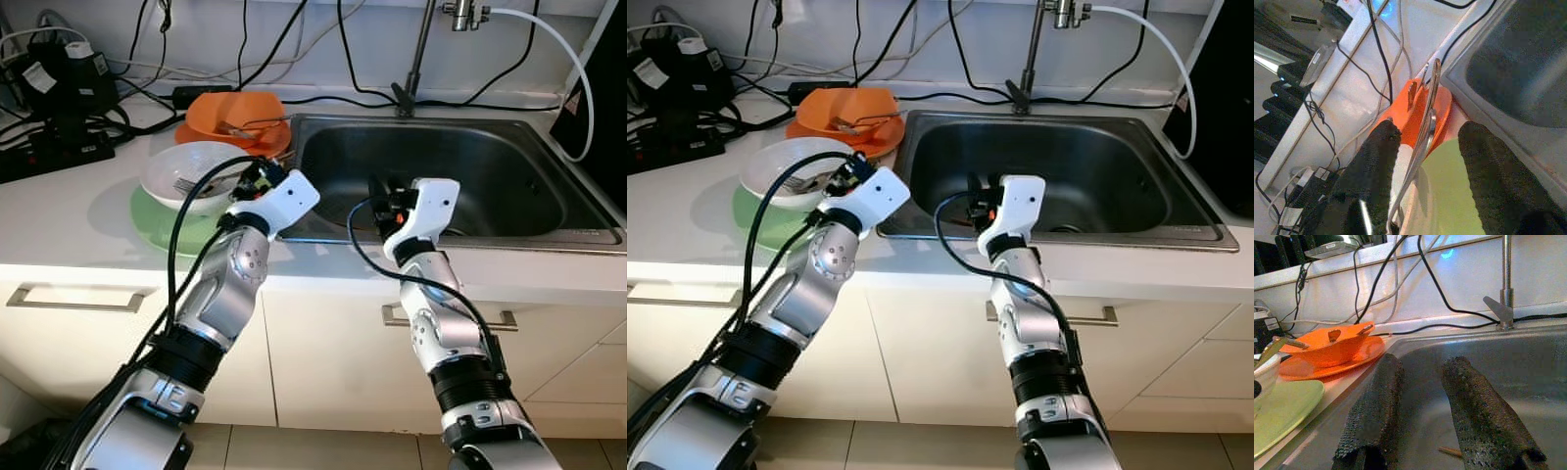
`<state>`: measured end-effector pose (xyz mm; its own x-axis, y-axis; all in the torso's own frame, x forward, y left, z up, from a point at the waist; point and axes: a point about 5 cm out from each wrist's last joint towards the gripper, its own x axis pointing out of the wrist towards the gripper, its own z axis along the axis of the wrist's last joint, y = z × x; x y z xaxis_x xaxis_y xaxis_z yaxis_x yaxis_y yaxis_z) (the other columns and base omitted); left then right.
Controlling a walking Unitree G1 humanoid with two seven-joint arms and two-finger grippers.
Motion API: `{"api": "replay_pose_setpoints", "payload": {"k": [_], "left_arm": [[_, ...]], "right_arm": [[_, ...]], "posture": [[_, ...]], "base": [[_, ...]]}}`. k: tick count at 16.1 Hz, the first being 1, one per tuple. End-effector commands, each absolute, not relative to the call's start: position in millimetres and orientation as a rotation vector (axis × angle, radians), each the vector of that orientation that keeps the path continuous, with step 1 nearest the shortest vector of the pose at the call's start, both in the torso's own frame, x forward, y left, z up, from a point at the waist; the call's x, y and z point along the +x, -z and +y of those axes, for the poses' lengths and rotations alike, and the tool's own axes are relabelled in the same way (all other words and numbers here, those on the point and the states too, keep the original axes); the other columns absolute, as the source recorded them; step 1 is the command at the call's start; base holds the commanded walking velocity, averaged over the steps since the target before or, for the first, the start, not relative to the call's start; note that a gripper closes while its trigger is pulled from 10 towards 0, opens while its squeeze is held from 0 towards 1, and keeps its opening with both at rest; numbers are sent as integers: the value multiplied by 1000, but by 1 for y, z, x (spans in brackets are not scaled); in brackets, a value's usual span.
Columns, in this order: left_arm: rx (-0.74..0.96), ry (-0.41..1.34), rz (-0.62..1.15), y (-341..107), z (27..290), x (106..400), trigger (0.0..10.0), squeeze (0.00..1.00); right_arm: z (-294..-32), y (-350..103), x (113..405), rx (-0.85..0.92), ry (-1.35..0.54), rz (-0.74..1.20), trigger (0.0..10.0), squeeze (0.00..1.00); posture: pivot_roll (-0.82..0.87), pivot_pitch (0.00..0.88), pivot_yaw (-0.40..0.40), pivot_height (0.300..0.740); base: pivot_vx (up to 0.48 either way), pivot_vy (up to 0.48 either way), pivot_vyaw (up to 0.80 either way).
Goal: Kitchen organization
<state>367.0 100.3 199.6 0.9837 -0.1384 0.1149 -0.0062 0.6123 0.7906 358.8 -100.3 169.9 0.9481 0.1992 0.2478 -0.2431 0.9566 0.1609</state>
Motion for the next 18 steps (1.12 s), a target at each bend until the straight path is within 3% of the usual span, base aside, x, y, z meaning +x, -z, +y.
{"api": "replay_pose_setpoints", "payload": {"k": [1,7,8,18], "left_arm": [[916,48,-172,-204,103,370,2824,0],[936,39,-157,-203,103,372,3843,0],[937,39,-157,-204,103,373,10000,0],[962,27,-161,-209,102,386,10000,0]], "right_arm": [[-102,-168,358,201,-215,-216,10000,0],[-103,-167,357,202,-209,-214,10000,0],[-103,-167,357,202,-208,-214,10000,0],[-105,-168,358,204,-200,-216,10000,0]], "posture": [[17,28,-7,740],[11,23,-1,740],[8,19,1,740],[2,10,4,740]], "base": [[0,0,0],[0,0,0],[0,0,0],[0,0,0]]}}
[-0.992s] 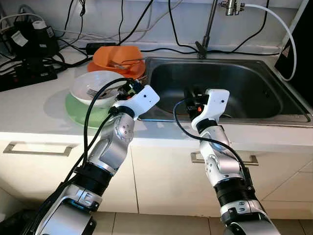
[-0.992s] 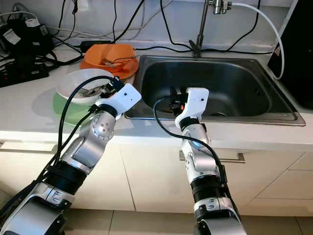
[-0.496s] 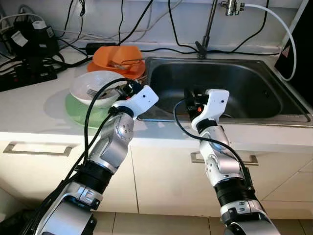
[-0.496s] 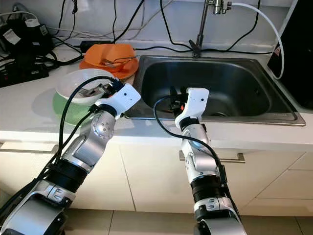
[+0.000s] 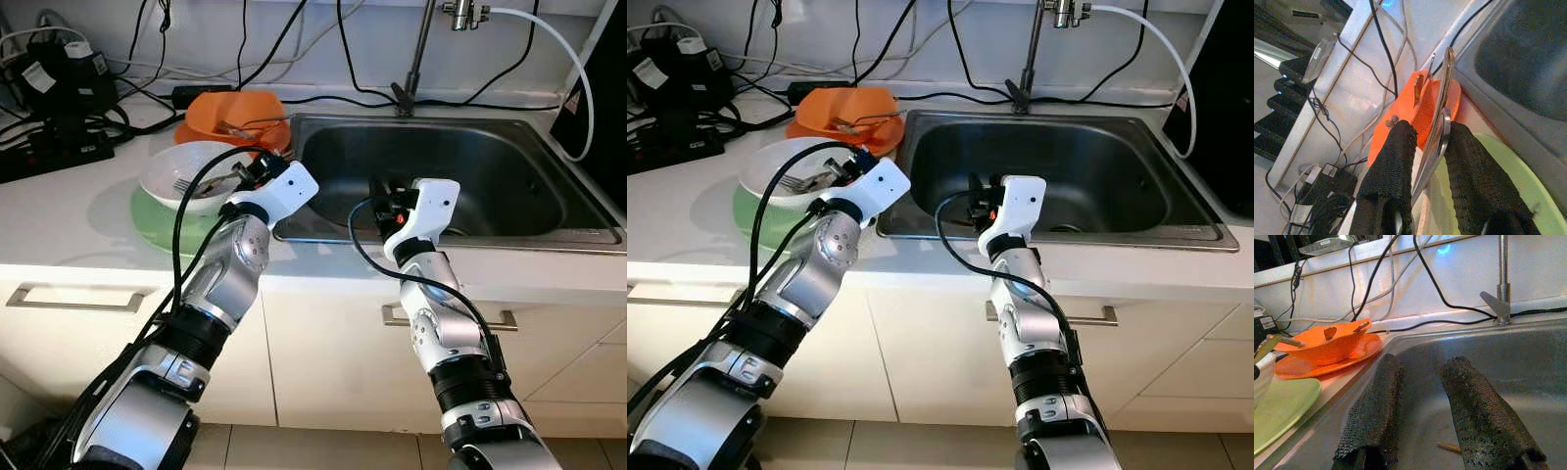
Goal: Kitchen organization
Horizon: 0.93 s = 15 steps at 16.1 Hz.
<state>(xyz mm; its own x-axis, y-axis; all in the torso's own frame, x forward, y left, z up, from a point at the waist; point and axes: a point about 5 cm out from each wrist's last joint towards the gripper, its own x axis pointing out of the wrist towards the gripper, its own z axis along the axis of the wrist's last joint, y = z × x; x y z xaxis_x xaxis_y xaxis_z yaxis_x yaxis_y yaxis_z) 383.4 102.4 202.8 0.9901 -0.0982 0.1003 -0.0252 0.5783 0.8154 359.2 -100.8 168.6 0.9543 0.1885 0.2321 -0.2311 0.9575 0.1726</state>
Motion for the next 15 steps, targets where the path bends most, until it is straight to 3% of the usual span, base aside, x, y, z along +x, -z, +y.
{"api": "replay_pose_setpoints", "payload": {"k": [1,4,5,6,15], "left_arm": [[963,26,-163,-210,103,387,10000,0],[963,27,-165,-210,102,388,10000,0],[962,27,-166,-210,103,389,5765,0],[962,29,-168,-209,103,389,0,0],[958,45,-170,-208,102,388,0,0]], "right_arm": [[-105,-168,358,205,-199,-216,10000,0],[-105,-168,357,205,-198,-216,10000,0],[-105,-168,357,206,-196,-217,10000,0],[-105,-168,358,207,-194,-218,10000,0],[-105,-168,358,217,-189,-213,10000,0]], "posture": [[2,10,4,740],[2,15,2,740],[3,16,3,740],[3,16,3,740],[7,16,5,740]], "base": [[0,0,0],[0,0,0],[0,0,0],[0,0,0],[0,0,0]]}}
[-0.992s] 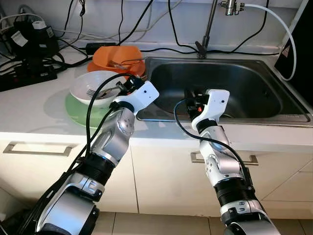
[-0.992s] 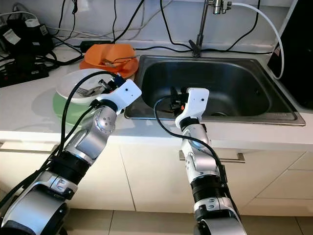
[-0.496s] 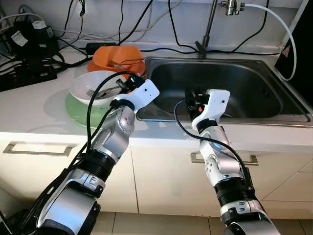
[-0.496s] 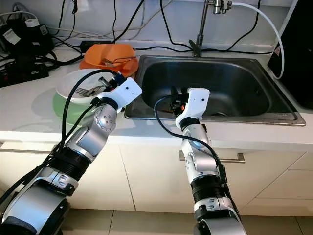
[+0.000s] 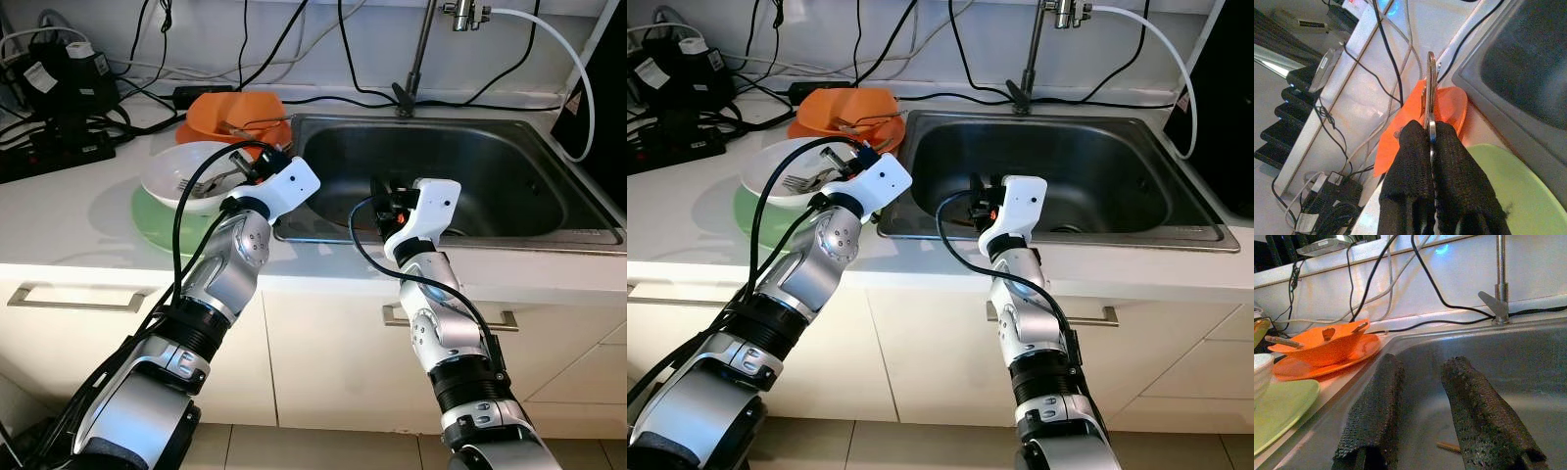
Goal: Kitchen organization
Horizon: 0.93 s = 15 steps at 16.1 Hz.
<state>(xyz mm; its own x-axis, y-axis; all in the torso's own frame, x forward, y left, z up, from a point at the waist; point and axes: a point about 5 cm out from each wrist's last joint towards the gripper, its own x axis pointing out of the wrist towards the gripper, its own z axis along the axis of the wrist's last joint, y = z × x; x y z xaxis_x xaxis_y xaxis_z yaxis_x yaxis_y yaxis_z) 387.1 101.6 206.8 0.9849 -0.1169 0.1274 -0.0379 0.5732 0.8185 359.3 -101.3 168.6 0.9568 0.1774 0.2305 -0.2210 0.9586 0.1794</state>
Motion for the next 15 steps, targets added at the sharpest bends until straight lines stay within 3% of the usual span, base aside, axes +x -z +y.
{"api": "replay_pose_setpoints", "payload": {"k": [1,5,6,7,8,15], "left_arm": [[959,45,-171,-208,103,388,0,0],[949,46,-199,-217,102,384,0,0],[927,49,-204,-220,102,381,7020,0],[894,56,-200,-222,102,379,7020,0],[839,75,-191,-222,102,377,10000,0],[773,168,-130,-226,116,362,10000,0]], "right_arm": [[-105,-168,358,218,-187,-213,10000,0],[-105,-167,358,217,-190,-210,10000,0],[-105,-167,358,217,-190,-211,10000,0],[-105,-167,358,218,-191,-211,10000,0],[-105,-168,358,218,-193,-211,10000,0],[-102,-167,358,216,-205,-201,10000,0]], "posture": [[7,16,5,740],[10,17,1,740],[11,20,0,740],[11,20,0,740],[13,22,-2,740],[19,25,-6,740]], "base": [[0,0,0],[0,0,0],[0,0,0],[0,0,0],[0,0,0],[0,0,0]]}}
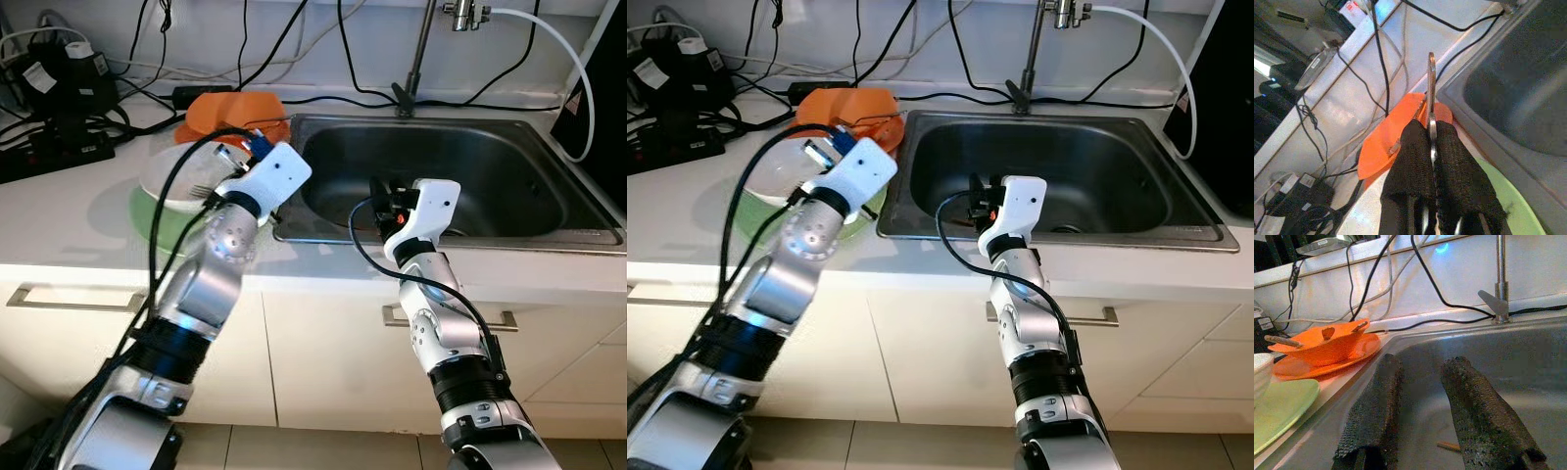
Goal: Kitchen organization
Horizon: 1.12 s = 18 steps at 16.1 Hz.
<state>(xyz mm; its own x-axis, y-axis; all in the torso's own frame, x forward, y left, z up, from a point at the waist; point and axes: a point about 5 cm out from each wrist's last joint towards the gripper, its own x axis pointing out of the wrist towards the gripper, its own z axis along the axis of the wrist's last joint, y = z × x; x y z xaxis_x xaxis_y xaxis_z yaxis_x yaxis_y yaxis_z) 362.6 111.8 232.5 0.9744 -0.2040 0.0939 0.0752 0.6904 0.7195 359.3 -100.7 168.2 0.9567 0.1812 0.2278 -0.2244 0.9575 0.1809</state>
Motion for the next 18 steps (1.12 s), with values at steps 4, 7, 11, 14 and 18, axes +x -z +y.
{"api": "replay_pose_setpoints", "payload": {"k": [4,7,11,14,18], "left_arm": [[822,163,-81,-221,132,359,10000,0],[882,162,-51,-207,135,357,10000,369],[894,151,-65,-209,130,358,10000,0],[898,138,-81,-211,130,359,10000,0],[887,42,-164,-231,137,361,10000,0]], "right_arm": [[-102,-165,358,215,-206,-196,10000,0],[-101,-165,358,216,-209,-195,10000,0],[-101,-166,358,215,-208,-197,10000,0],[-102,-166,358,215,-206,-200,10000,0],[-101,-167,359,217,-207,-204,10000,0]], "posture": [[20,26,-8,740],[21,24,-8,740],[13,17,-7,740],[15,14,-8,740],[20,15,-10,740]], "base": [[0,0,0],[0,0,0],[0,0,0],[0,0,0],[0,0,0]]}}
